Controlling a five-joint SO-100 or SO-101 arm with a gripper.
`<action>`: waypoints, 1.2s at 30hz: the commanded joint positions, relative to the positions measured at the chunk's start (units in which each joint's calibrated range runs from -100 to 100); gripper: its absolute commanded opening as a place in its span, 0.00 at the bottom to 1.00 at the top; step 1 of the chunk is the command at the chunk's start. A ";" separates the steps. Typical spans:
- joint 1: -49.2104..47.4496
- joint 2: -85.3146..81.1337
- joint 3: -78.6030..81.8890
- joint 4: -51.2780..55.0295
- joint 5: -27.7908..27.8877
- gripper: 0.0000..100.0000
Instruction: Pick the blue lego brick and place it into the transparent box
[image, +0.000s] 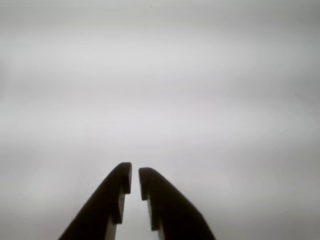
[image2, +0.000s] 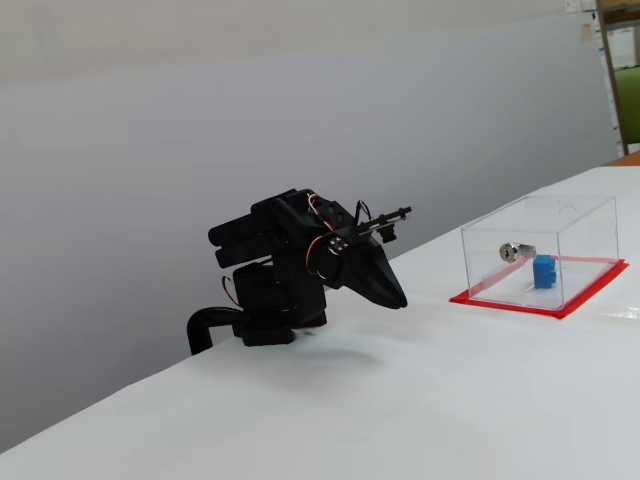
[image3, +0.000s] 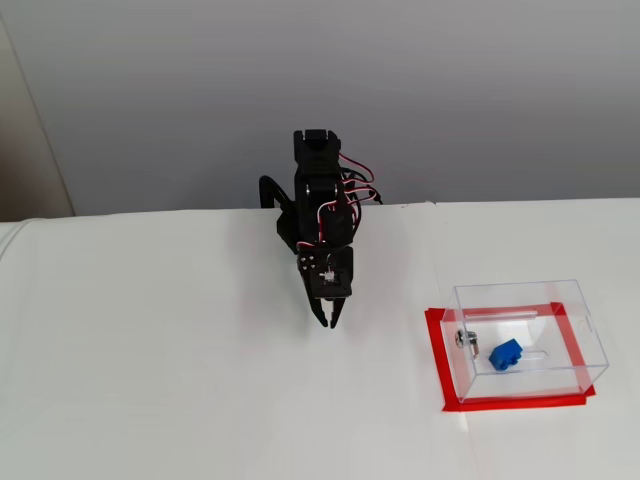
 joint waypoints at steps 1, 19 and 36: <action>0.72 -0.85 0.96 0.71 -0.50 0.01; 0.94 -0.59 0.87 0.10 -0.81 0.01; 0.94 -0.59 0.87 0.10 -0.81 0.01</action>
